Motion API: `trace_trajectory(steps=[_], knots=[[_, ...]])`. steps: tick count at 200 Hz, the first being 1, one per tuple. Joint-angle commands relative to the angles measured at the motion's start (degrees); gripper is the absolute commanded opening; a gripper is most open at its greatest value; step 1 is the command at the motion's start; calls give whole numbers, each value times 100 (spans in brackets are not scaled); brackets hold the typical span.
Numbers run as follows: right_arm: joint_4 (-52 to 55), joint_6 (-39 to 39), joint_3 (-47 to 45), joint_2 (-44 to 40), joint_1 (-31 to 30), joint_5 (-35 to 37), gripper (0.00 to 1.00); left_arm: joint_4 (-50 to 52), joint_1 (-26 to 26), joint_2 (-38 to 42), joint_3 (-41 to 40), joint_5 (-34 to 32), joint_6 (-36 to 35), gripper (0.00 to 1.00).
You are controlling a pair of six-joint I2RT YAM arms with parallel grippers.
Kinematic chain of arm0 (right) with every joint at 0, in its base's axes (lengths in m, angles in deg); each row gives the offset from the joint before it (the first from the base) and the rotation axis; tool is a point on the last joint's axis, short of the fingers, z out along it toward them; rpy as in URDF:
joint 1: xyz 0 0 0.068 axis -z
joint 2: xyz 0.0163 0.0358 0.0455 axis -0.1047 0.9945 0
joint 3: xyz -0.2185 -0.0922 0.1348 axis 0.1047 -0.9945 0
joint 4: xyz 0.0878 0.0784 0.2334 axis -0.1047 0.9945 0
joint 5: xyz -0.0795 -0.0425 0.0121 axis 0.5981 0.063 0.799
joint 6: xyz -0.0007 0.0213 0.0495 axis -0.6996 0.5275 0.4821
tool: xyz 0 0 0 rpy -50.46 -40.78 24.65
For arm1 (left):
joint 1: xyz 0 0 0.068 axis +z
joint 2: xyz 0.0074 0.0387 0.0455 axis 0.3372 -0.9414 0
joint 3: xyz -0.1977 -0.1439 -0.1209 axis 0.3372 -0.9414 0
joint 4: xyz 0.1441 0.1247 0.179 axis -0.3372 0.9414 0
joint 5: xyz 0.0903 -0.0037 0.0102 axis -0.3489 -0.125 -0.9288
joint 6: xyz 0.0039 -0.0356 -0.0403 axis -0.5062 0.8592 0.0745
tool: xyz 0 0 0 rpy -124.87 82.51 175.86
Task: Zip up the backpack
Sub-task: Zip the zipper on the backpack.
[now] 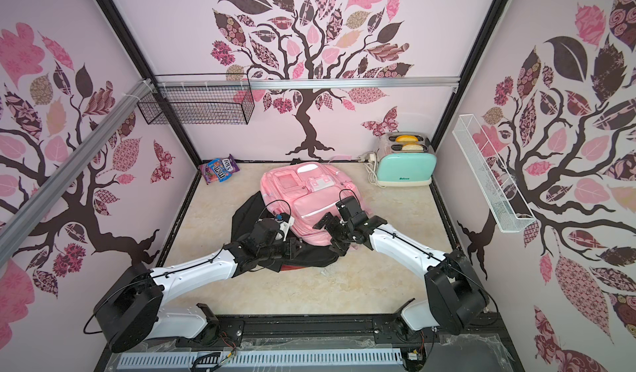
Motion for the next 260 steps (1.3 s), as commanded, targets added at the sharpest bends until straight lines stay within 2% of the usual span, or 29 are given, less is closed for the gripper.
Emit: trace_trajectory(steps=[1, 26, 54, 74, 101, 116, 121, 140, 147, 162, 168, 208, 231, 260], knots=[[-369, 148, -9, 162, -50, -46, 100, 1, -137, 195, 175, 215, -13, 0], [-535, 92, 71, 275, -51, -68, 97, 90, -157, 300, 273, 250, -55, 0], [-722, 31, 114, 269, -47, -50, 85, 212, -158, 341, 442, 355, -147, 0], [-865, -38, 149, 278, -40, -76, 71, 297, -163, 349, 570, 420, -191, 0], [-945, -143, 211, 311, -15, -138, 41, 472, -171, 408, 833, 435, -261, 0], [-989, -182, 227, 346, 31, -209, 33, 590, -196, 454, 984, 356, -353, 0], [-1033, -194, 216, 353, 53, -245, 27, 673, -213, 454, 1044, 311, -413, 0], [-1078, -271, 238, 366, 133, -342, 22, 880, -233, 454, 1226, 221, -534, 0], [-1077, -307, 238, 362, 184, -381, 14, 914, -239, 478, 1249, 205, -536, 0], [-1053, -435, 245, 306, 310, -462, 9, 972, -237, 541, 1282, 193, -537, 0], [-988, -509, 255, 267, 383, -480, 0, 1004, -237, 565, 1289, 177, -531, 0], [-314, -1527, 565, 33, 809, -569, 0, 1278, -233, 754, 1285, -74, -573, 0], [293, -2304, 977, 86, 836, -547, 0, 1406, -209, 716, 1242, -438, -516, 0], [597, -2748, 1117, 140, 849, -493, 0, 1509, -17, 474, 1208, -418, -470, 0]])
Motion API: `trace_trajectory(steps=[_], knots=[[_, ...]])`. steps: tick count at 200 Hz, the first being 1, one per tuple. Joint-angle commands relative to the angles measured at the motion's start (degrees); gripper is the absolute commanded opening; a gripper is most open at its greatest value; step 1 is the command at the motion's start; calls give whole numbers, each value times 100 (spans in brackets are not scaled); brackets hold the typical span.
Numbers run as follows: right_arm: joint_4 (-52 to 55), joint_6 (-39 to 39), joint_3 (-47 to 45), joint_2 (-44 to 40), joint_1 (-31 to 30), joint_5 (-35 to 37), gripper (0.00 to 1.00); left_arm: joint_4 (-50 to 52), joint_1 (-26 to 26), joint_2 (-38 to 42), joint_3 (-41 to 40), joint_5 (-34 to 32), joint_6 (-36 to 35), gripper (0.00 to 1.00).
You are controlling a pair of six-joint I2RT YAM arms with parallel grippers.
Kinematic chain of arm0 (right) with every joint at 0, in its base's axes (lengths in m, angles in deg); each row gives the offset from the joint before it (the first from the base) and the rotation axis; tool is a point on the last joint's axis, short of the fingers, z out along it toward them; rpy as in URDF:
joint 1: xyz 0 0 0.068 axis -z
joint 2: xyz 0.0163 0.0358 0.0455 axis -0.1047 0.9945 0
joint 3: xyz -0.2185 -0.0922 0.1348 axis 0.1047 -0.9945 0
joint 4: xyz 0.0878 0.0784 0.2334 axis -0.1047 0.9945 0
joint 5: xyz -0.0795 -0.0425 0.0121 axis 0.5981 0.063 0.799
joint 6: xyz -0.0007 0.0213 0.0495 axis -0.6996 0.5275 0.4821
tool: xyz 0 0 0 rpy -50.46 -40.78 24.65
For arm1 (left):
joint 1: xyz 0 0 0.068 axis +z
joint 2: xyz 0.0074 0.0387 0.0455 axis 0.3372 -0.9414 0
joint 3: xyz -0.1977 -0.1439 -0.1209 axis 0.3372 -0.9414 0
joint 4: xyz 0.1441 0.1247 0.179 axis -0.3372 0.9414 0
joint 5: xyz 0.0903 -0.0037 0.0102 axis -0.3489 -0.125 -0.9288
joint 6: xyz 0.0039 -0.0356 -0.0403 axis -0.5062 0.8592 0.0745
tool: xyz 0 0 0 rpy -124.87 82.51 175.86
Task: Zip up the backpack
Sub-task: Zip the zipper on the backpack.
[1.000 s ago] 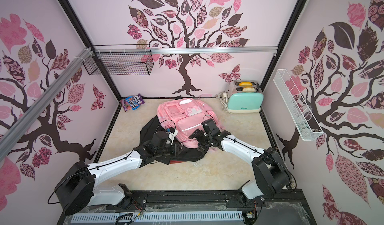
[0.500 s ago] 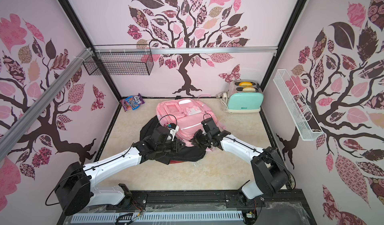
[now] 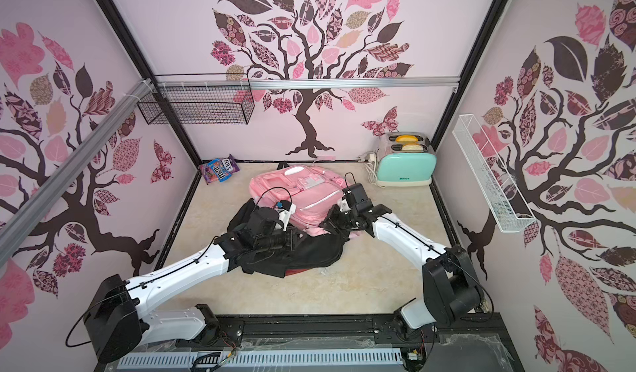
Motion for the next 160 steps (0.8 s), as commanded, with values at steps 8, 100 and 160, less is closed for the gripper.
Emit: trace_trajectory(steps=[8, 100, 160], knots=[[188, -941, 288, -34, 207, 474, 0, 253, 167, -49, 43, -31, -40, 0], [236, -1090, 93, 101, 245, 795, 0, 182, 560, -318, -349, 37, -15, 0], [306, -887, -3, 231, 245, 889, 8, -486, 554, -534, -830, 368, 142, 0]])
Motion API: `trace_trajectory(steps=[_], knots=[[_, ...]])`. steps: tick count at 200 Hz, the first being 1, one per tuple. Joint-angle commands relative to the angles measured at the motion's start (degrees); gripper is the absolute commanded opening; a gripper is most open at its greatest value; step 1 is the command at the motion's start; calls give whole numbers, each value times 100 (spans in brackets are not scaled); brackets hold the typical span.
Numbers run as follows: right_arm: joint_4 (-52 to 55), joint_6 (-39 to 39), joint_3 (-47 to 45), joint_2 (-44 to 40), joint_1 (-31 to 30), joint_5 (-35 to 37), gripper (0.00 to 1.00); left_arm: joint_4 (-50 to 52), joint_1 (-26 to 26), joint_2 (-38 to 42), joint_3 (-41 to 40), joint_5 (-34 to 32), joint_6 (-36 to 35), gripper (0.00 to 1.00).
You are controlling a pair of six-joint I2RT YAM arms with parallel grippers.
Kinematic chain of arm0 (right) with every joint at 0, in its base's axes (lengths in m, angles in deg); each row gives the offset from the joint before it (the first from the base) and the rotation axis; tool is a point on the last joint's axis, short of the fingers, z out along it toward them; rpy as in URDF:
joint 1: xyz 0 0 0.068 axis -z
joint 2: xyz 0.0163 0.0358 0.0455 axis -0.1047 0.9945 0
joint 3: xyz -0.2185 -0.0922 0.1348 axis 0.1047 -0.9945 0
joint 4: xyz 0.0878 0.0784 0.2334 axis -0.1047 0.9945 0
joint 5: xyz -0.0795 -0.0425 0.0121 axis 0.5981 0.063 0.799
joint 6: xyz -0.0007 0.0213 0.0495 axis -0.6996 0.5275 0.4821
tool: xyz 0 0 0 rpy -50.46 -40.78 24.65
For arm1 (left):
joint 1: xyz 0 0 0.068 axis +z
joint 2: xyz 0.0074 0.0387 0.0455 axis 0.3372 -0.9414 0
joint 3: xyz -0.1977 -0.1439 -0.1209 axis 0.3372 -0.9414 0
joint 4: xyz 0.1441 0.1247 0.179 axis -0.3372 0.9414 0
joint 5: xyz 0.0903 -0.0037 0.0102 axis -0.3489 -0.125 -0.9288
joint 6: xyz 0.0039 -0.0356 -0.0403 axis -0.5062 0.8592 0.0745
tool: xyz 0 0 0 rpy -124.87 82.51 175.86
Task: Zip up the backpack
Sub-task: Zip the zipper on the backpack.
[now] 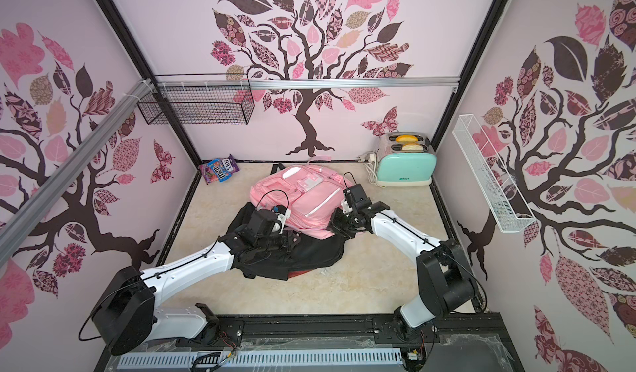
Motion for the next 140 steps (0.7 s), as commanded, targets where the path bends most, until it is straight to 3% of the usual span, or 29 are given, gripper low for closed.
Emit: trace_trajectory(steps=[1, 10, 27, 42, 47, 55, 82, 140], knots=[[-203, 0, -11, -89, 125, 257, 8, -237, 65, -138, -279, 148, 108, 0], [-224, 132, -59, -108, 127, 232, 16, -405, 67, -173, -354, 245, 148, 0], [-478, 476, -276, -267, 126, 204, 41, -682, 62, -249, -441, 457, 208, 0], [-623, 719, -397, -381, 117, 118, 52, -827, 47, -289, -444, 590, 241, 0], [-698, 751, -425, -398, 98, 50, 72, -860, 42, -291, -437, 622, 239, 0], [-659, 806, -398, -409, 89, -32, 83, -896, 20, -286, -445, 651, 232, 0], [-692, 1139, -476, -527, 35, -192, 91, -959, -15, -249, -402, 732, 206, 0], [-953, 1944, -835, -648, -511, 72, 92, -1171, -167, -78, -393, 915, 202, 0]])
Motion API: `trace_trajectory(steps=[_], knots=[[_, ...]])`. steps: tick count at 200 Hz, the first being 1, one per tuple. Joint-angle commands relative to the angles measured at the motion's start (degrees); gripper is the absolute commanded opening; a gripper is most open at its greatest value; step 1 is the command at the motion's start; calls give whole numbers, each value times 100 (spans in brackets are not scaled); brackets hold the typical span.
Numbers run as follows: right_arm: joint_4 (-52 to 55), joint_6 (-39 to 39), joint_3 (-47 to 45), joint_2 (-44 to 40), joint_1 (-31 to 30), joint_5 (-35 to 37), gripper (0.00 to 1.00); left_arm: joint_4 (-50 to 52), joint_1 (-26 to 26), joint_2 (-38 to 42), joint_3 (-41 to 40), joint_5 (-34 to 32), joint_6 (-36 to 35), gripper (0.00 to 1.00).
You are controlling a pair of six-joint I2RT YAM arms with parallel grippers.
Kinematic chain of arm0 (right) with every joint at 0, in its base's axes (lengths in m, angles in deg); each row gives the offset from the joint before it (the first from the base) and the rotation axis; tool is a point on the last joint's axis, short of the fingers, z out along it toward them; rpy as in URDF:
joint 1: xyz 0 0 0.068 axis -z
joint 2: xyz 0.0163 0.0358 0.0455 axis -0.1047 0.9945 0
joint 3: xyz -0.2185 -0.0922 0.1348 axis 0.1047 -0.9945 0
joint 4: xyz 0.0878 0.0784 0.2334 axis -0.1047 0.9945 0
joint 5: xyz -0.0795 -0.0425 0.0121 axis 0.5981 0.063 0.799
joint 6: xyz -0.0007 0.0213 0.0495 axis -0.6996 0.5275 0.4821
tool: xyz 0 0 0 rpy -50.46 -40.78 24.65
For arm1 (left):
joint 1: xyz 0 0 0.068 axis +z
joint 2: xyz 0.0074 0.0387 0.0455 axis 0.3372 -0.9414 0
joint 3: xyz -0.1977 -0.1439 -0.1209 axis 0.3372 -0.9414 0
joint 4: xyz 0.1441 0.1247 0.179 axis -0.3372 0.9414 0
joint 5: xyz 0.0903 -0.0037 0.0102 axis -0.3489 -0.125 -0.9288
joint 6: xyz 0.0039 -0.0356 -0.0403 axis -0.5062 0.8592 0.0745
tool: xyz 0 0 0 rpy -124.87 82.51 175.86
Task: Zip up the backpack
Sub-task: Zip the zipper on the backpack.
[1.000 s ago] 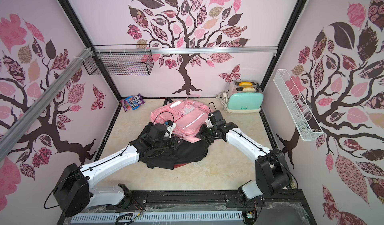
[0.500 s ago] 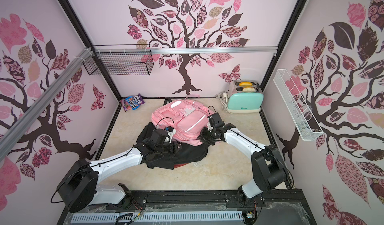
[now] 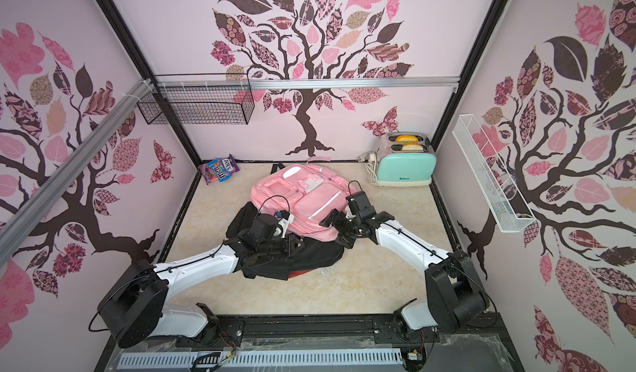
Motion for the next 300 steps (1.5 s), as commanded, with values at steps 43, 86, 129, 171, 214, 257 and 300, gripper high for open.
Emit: trace_trajectory(steps=[43, 86, 129, 171, 214, 257, 300], knots=[[-556, 711, -115, 223, -494, 108, 92, -280, -257, 322, 60, 350, -27, 0], [-607, 673, -13, 344, -496, 298, 92, -226, -267, 427, 84, 334, -8, 0], [-732, 638, 66, 616, -499, 293, 92, -173, -272, 377, 131, 309, -13, 0], [-808, 560, 123, 760, -494, 297, 90, -138, -266, 374, 136, 243, 48, 0], [-800, 377, 171, 754, -497, 356, 85, -134, -267, 363, 124, 184, 102, 0], [-798, -14, 265, 754, -497, 346, 47, -16, -266, 418, 114, 13, 137, 0], [-562, -464, 588, 735, -497, 185, 14, 158, -259, 415, 219, -112, 96, 0]])
